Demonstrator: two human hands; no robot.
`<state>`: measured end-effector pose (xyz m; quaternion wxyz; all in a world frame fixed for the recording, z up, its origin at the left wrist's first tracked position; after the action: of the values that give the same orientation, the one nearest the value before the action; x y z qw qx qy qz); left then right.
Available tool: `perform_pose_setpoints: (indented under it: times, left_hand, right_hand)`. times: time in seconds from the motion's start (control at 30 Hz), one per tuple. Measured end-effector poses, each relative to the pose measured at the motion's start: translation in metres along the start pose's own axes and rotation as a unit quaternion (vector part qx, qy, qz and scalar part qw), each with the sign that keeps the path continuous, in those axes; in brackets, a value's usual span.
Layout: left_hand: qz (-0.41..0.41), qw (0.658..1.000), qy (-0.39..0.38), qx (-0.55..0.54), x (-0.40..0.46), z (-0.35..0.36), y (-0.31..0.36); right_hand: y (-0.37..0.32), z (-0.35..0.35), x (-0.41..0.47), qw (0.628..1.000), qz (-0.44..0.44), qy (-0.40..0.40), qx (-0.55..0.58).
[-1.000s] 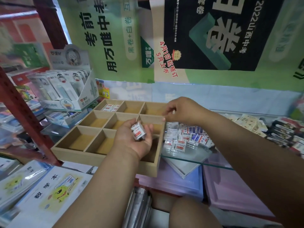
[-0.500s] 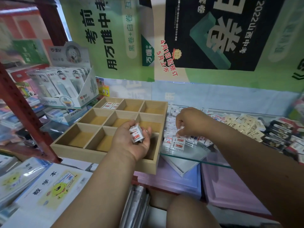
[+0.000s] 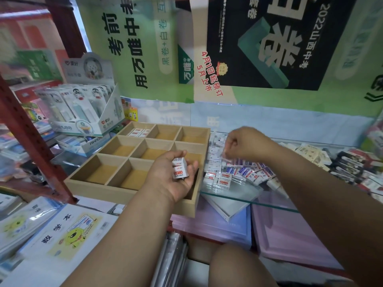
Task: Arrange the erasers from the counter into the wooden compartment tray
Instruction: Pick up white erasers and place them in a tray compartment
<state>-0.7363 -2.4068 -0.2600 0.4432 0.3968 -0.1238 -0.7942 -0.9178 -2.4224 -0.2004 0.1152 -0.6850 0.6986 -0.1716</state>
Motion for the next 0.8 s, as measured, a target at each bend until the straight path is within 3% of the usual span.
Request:
perform_pose_setpoints:
  times: [0.07,0.13,0.27,0.47,0.57,0.63,0.73,0.8]
  left_hand:
    - [-0.003,0.999,-0.016,0.035,0.000,0.006,-0.003]
    - [-0.009,0.997,-0.037,0.068,0.000,0.014,-0.007]
    - [-0.013,0.993,-0.087,0.076,-0.002,0.027,-0.009]
    - [-0.006,0.992,-0.082,0.092,-0.001,0.021,-0.011]
    - [-0.022,0.997,-0.068,0.032,-0.003,0.015,-0.011]
    - [-0.010,0.998,-0.057,-0.008,-0.005,0.012,-0.007]
    - [-0.012,0.997,-0.063,-0.044,-0.009,0.012,-0.005]
    - [-0.018,0.996,-0.066,-0.059,-0.011,0.011,-0.006]
  right_hand:
    - [-0.012,-0.015,-0.002,0.984,0.003,0.016,0.175]
    - [-0.025,-0.017,-0.003,0.966,-0.004,0.014,0.260]
    - [-0.036,-0.001,-0.003,0.956,0.013,0.011,0.292]
    - [-0.031,0.011,-0.011,0.948,0.021,0.025,0.317]
    - [-0.014,0.011,-0.017,0.984,0.006,0.045,0.170]
    - [-0.001,0.026,-0.023,1.000,0.013,-0.010,0.000]
    - [0.008,0.052,-0.029,0.981,0.009,-0.070,-0.179]
    - [0.008,0.060,-0.029,0.973,-0.002,-0.067,-0.219]
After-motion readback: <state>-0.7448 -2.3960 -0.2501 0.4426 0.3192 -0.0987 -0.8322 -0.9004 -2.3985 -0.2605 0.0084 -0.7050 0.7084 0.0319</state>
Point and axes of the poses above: each hand's wrist, its own x-axis towards the middle knuckle, its own z-axis out of the palm, y = z × x, the point moved 6 cm from there along x, towards the middle knuckle, and after that the axes turned 1 degree about z, right-handed, at the moved point
